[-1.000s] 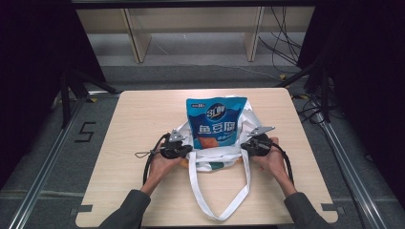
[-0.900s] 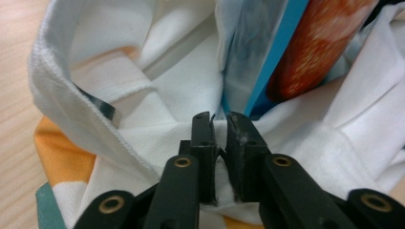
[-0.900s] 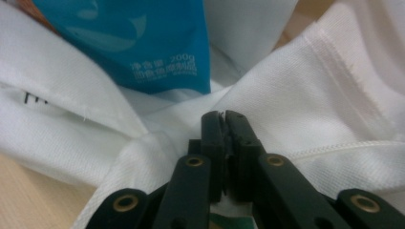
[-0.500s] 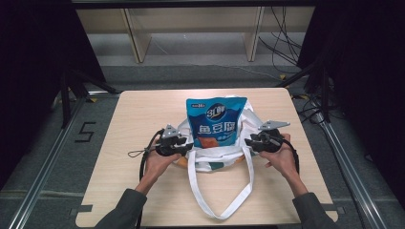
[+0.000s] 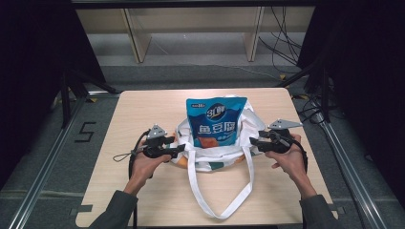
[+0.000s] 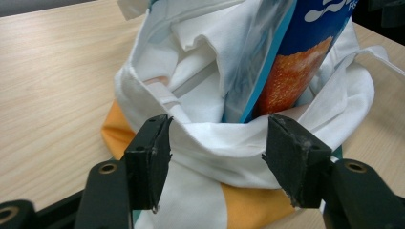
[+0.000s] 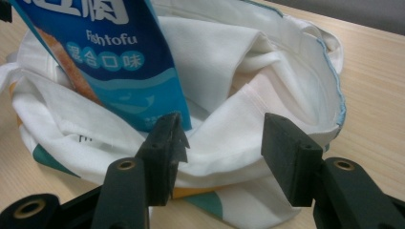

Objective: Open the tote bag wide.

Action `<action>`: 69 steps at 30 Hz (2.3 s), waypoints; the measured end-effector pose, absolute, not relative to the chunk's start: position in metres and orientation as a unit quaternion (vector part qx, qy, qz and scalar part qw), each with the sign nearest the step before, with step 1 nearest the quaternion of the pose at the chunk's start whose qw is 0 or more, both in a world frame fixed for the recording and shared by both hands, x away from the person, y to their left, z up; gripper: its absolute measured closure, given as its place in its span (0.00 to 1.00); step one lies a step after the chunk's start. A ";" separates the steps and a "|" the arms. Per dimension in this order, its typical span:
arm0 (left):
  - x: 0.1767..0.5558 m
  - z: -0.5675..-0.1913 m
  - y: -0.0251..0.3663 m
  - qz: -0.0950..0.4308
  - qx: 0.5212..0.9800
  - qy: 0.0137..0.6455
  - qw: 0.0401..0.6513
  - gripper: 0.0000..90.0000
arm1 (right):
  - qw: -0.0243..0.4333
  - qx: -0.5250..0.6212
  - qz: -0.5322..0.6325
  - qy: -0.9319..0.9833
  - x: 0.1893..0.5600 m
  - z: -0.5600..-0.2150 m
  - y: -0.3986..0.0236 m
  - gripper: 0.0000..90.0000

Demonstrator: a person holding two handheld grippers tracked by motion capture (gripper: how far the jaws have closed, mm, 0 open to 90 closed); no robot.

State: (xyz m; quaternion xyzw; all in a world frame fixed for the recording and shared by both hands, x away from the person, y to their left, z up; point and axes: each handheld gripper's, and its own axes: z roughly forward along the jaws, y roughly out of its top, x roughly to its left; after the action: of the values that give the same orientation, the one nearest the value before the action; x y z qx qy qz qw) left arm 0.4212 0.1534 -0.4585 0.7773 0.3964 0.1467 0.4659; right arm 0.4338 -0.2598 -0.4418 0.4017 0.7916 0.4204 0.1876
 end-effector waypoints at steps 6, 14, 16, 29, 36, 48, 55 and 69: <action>0.415 -0.464 0.164 0.151 0.766 0.417 0.465 0.42 | 0.178 0.407 0.413 0.795 0.428 -0.442 -0.256 0.52; 0.403 -0.465 0.162 0.153 0.768 0.410 0.468 0.38 | 0.186 0.399 0.416 0.796 0.424 -0.440 -0.258 0.50; 0.401 -0.464 0.163 0.155 0.769 0.407 0.468 0.38 | 0.183 0.399 0.415 0.797 0.422 -0.440 -0.259 0.49; 0.386 -0.466 0.162 0.149 0.777 0.399 0.462 0.33 | 0.191 0.394 0.413 0.798 0.417 -0.441 -0.259 0.46; 0.379 -0.471 0.162 0.151 0.779 0.399 0.459 0.31 | 0.185 0.397 0.418 0.796 0.411 -0.441 -0.259 0.45; 0.364 -0.476 0.166 0.155 0.781 0.400 0.454 0.27 | 0.192 0.395 0.426 0.791 0.405 -0.445 -0.261 0.41; 0.356 -0.484 0.163 0.156 0.778 0.407 0.454 0.26 | 0.188 0.402 0.427 0.788 0.399 -0.444 -0.262 0.39; 0.342 -0.489 0.161 0.158 0.797 0.381 0.442 0.23 | 0.186 0.407 0.421 0.789 0.381 -0.450 -0.266 0.36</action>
State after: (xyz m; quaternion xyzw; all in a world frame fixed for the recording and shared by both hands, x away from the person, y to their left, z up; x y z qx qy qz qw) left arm 0.3423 0.1606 -0.4894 0.7966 0.3810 0.1577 0.4421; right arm 0.3815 -0.2662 -0.4497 0.4072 0.7887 0.4212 0.1862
